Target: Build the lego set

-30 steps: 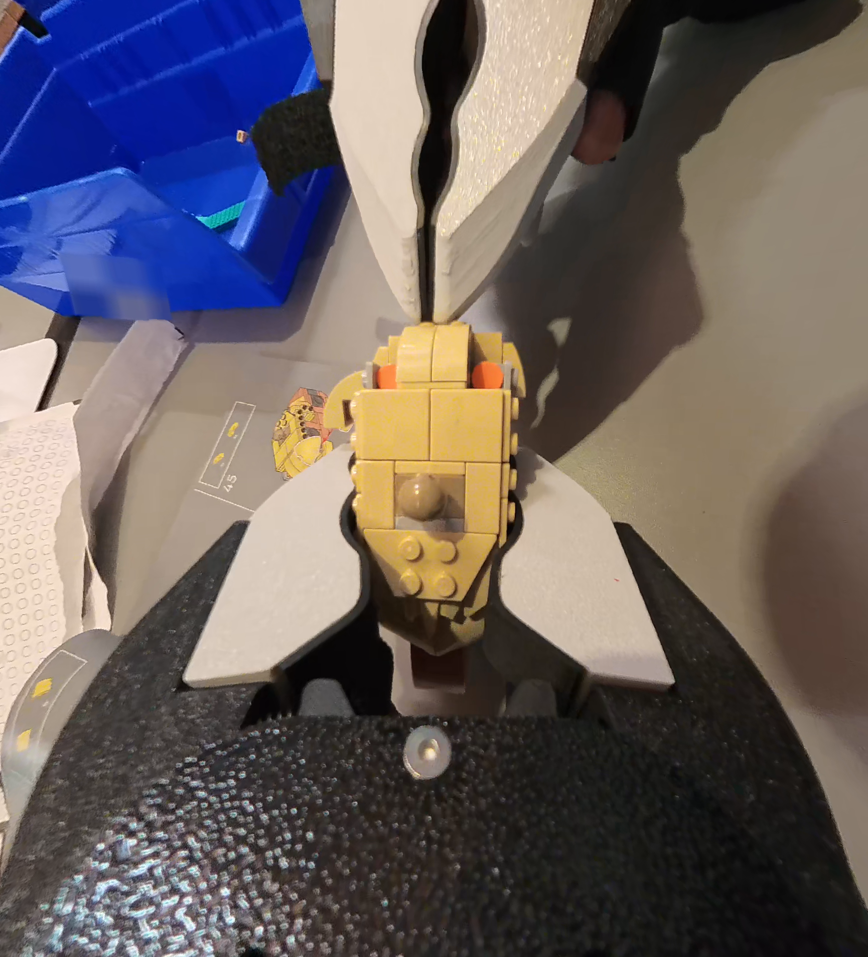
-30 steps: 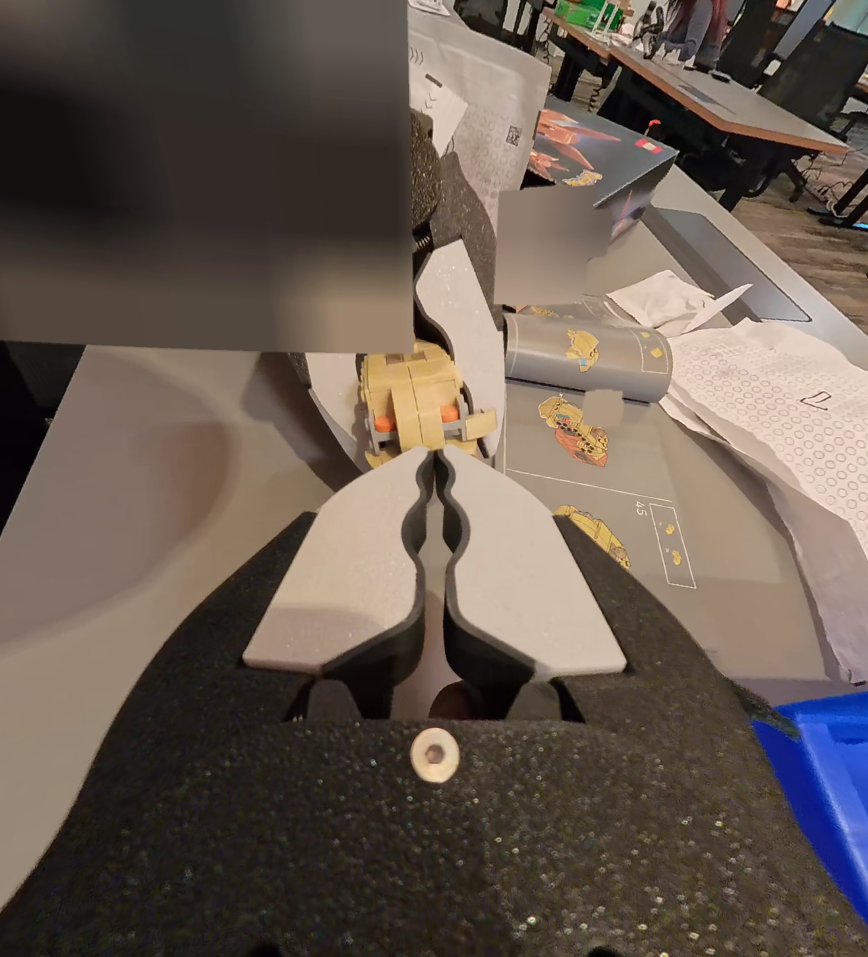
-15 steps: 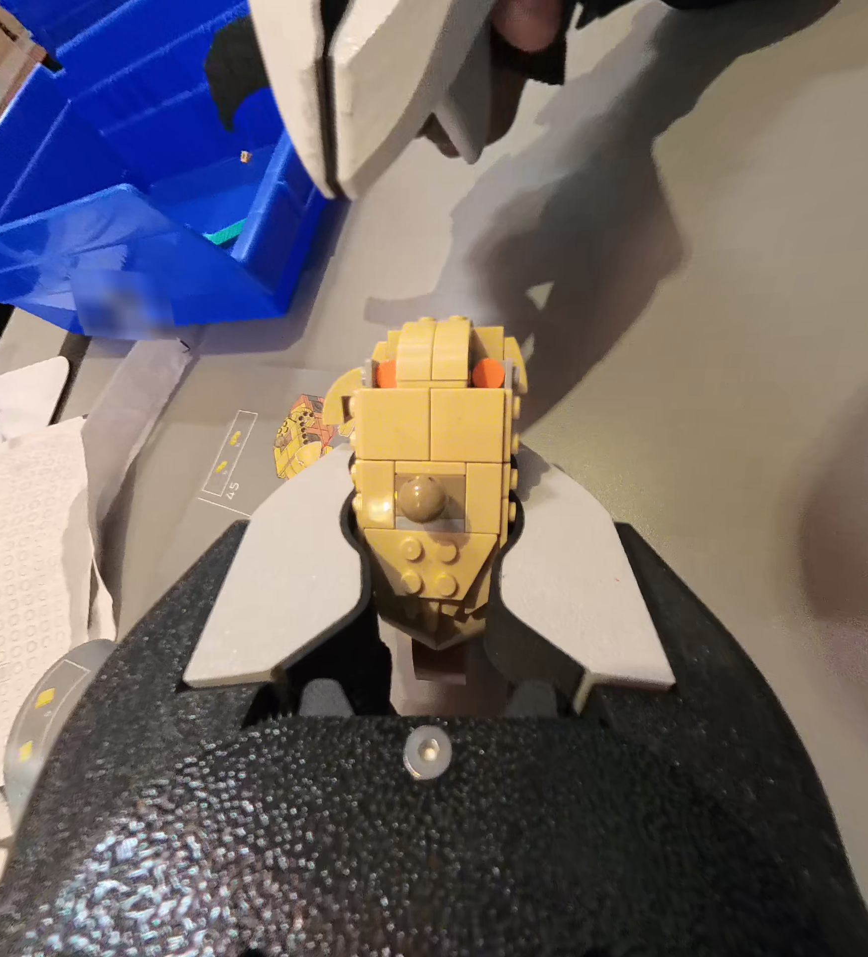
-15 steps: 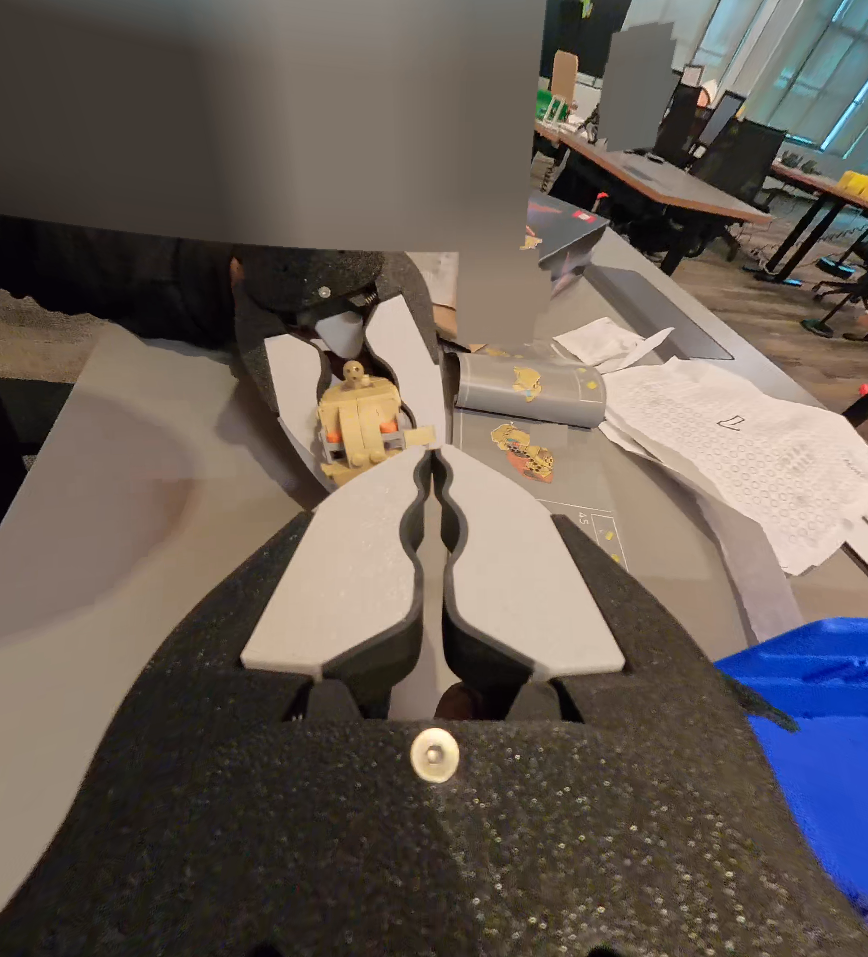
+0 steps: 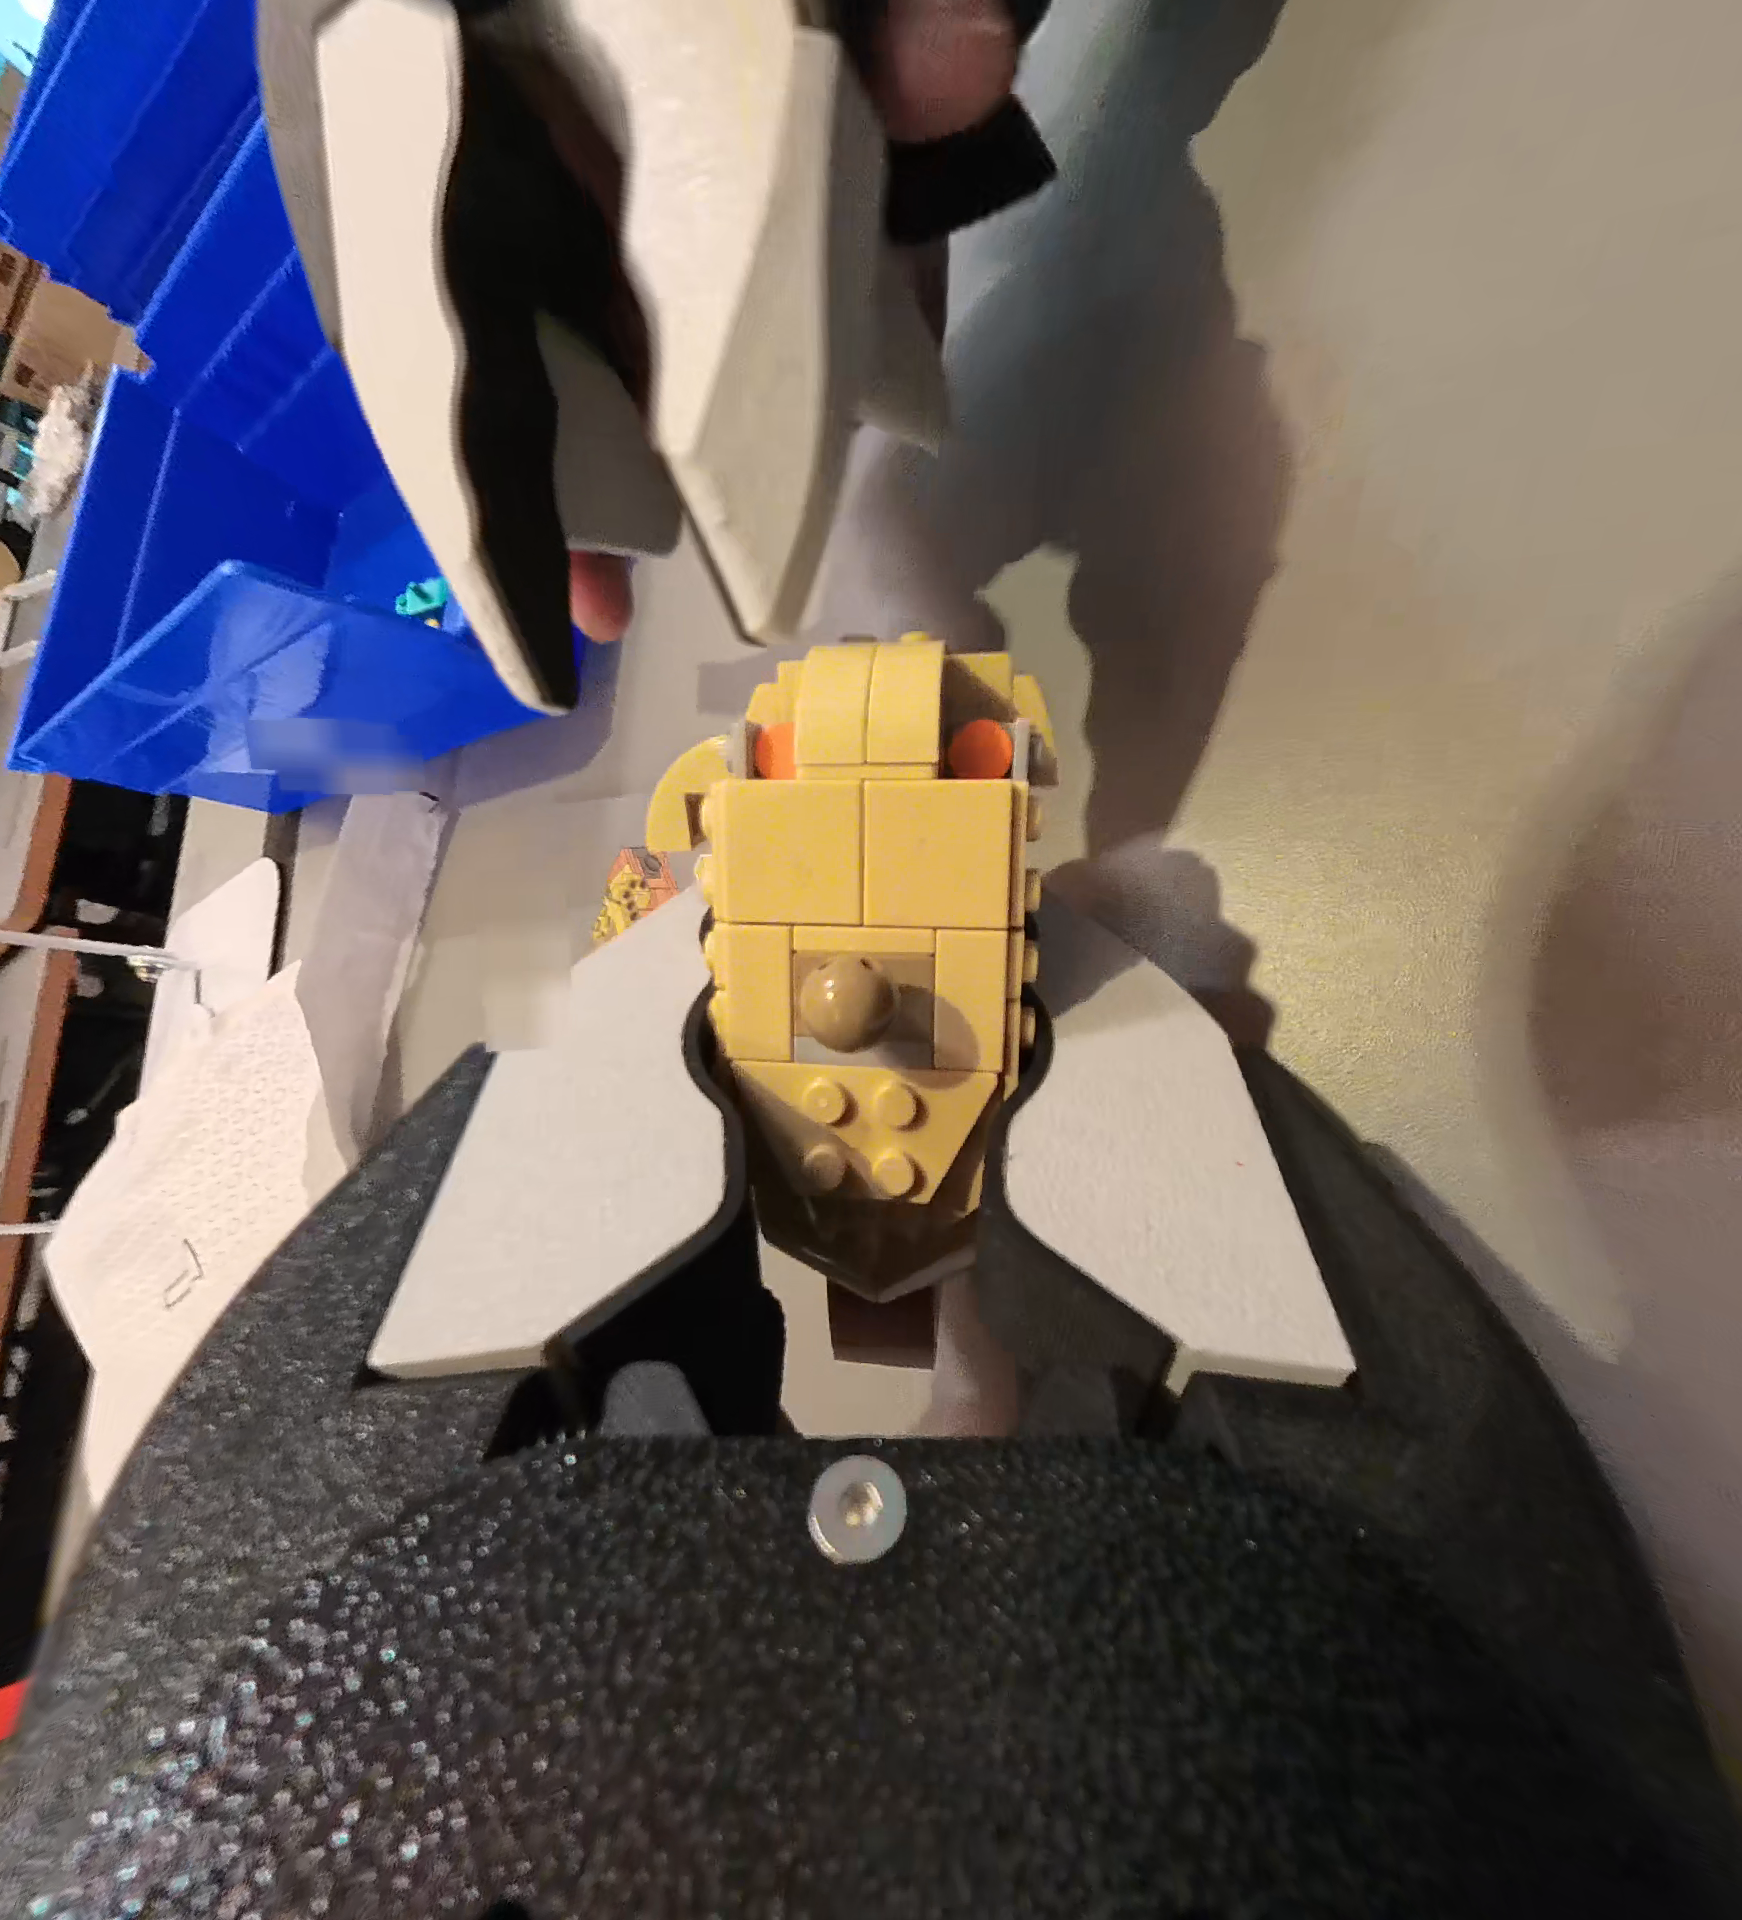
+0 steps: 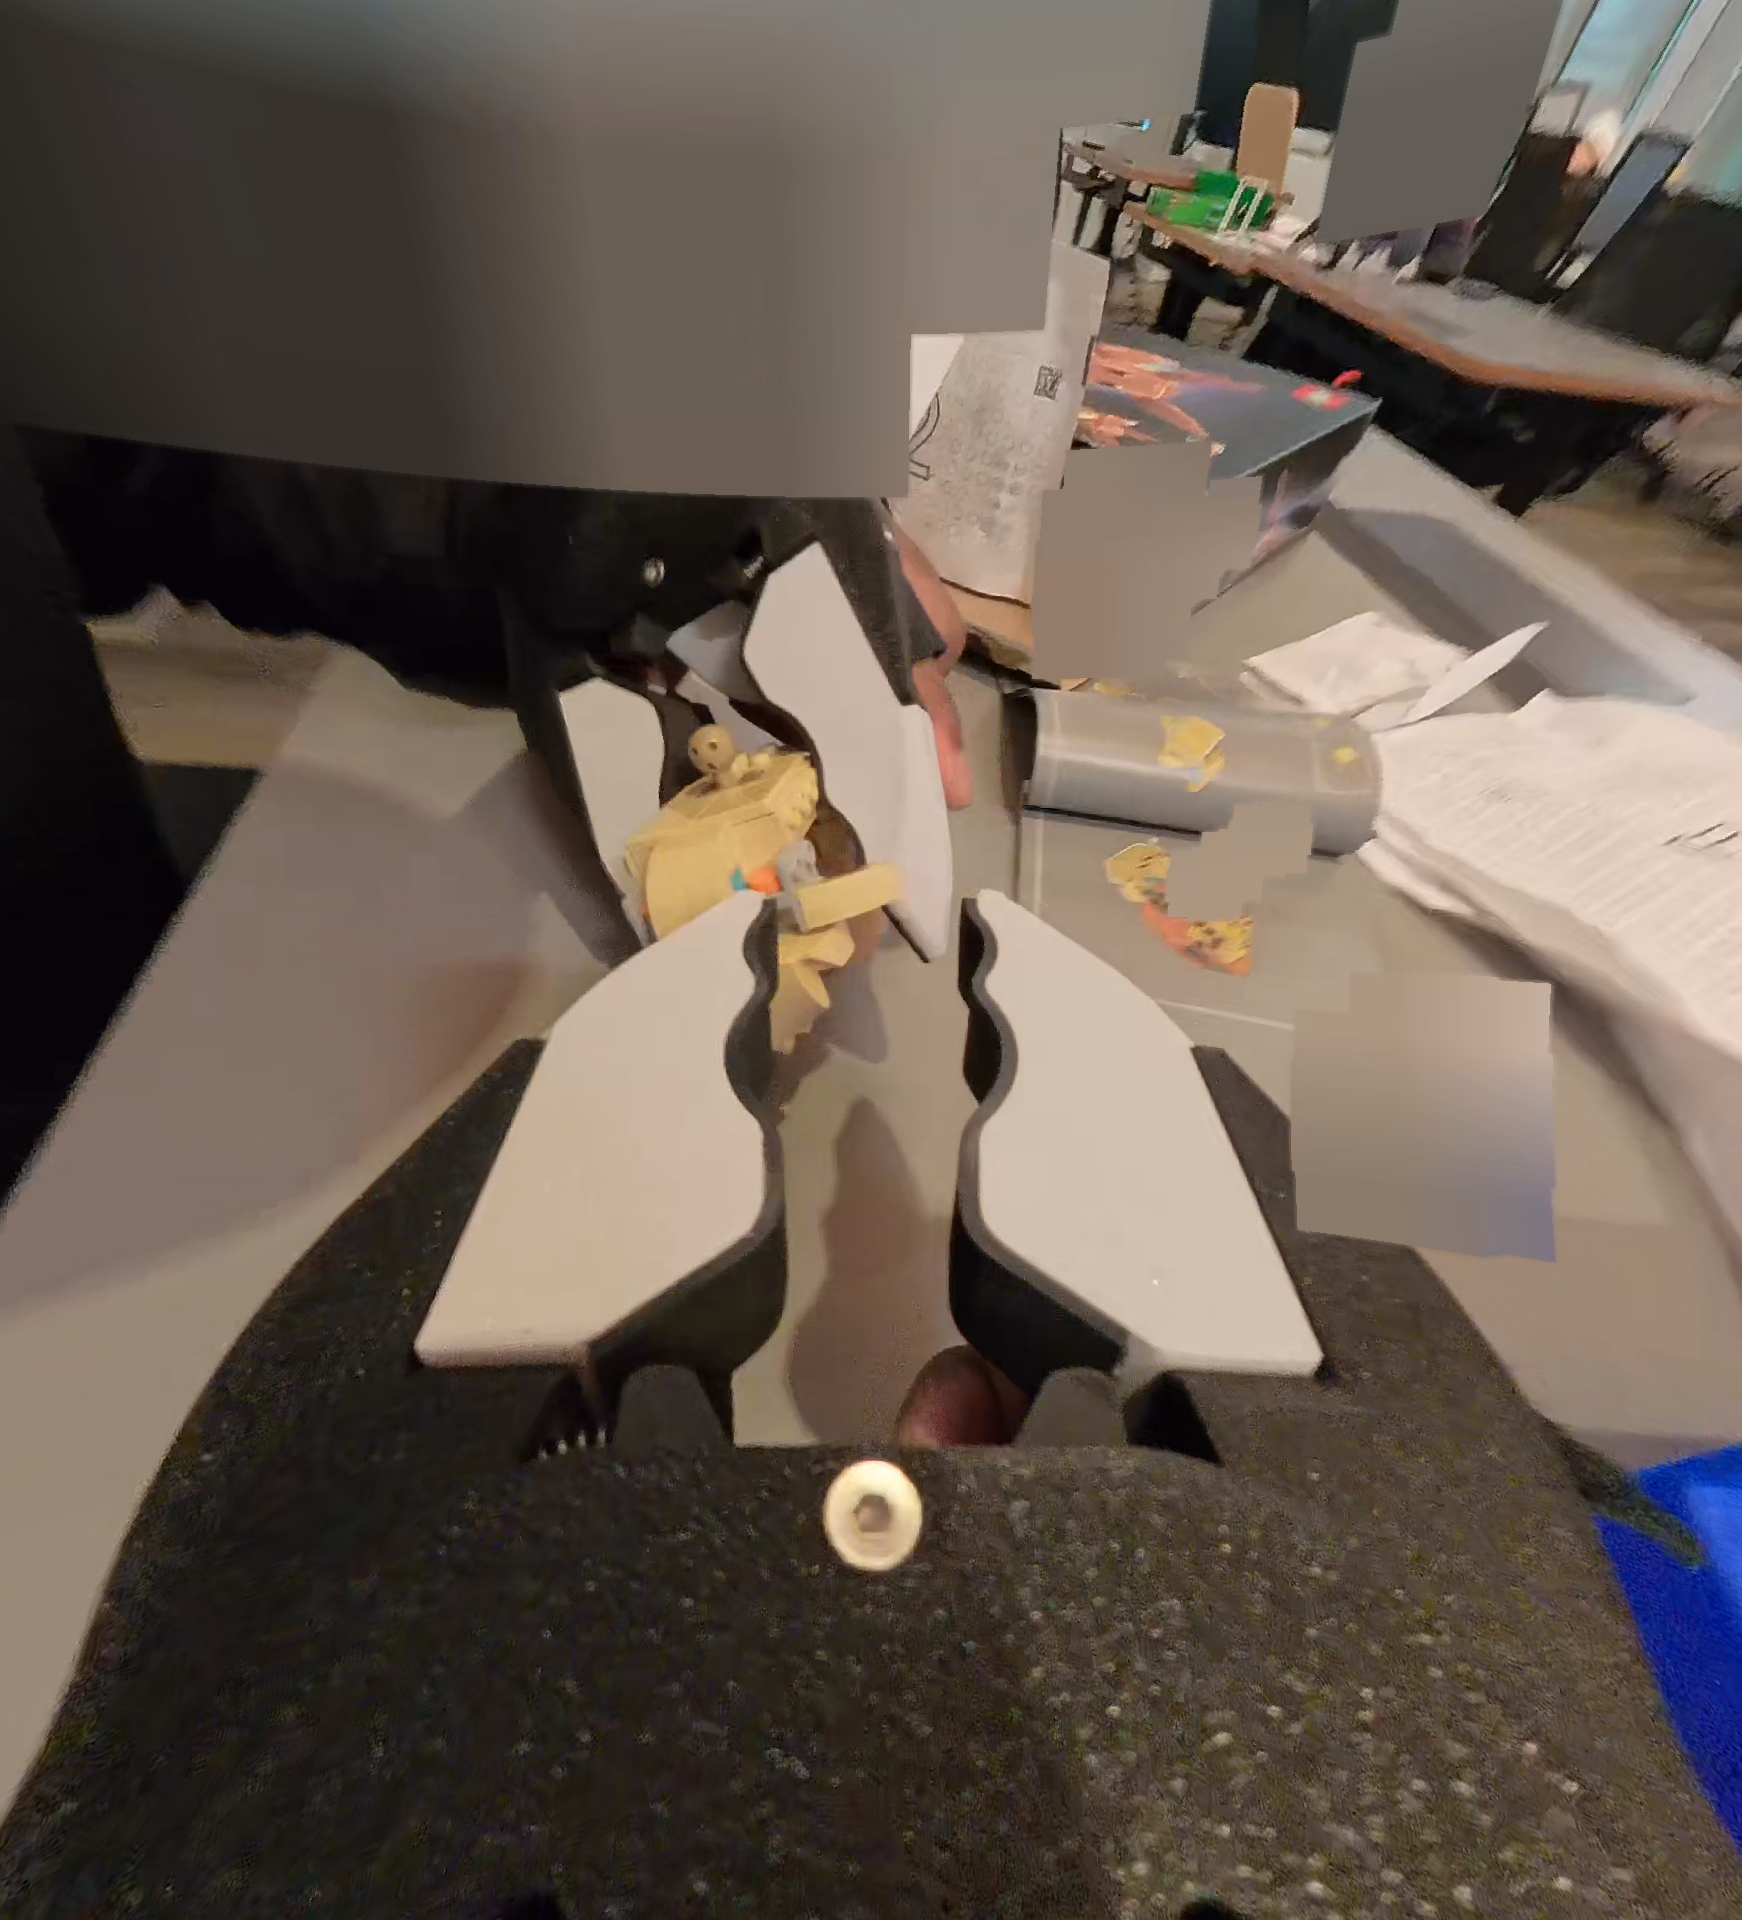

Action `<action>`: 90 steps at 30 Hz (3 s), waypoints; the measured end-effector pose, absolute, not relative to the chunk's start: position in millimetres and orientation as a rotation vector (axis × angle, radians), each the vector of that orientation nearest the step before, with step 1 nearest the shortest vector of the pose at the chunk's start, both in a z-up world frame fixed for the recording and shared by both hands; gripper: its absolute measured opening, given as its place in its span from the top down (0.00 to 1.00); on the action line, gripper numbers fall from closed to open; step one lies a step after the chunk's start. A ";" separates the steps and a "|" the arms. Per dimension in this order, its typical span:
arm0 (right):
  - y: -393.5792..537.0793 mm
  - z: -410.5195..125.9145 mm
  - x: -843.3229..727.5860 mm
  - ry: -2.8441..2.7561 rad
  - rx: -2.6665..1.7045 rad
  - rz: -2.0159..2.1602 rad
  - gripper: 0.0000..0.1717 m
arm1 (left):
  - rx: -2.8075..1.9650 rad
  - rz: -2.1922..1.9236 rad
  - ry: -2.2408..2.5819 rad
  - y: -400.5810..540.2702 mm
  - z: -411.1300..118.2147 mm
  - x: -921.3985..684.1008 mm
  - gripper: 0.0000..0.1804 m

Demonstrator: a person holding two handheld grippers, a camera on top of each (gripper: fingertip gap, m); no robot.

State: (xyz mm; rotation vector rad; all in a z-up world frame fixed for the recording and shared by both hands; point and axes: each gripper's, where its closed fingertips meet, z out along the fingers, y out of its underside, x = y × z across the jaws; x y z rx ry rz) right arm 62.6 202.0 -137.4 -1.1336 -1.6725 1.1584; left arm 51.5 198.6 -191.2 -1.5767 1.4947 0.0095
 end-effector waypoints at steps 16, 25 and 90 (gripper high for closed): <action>203.5 -157.3 50.5 -1.620 -1.604 1.455 0.95 | -1.548 0.163 1.616 199.5 -205.5 49.2 0.73; 197.2 -154.8 52.8 -1.647 -1.592 1.502 1.00 | -1.532 0.073 1.596 195.5 -202.9 55.4 0.73; 193.4 -164.0 55.4 -1.616 -1.783 1.665 0.91 | -1.469 0.234 1.687 196.0 -208.1 50.9 0.73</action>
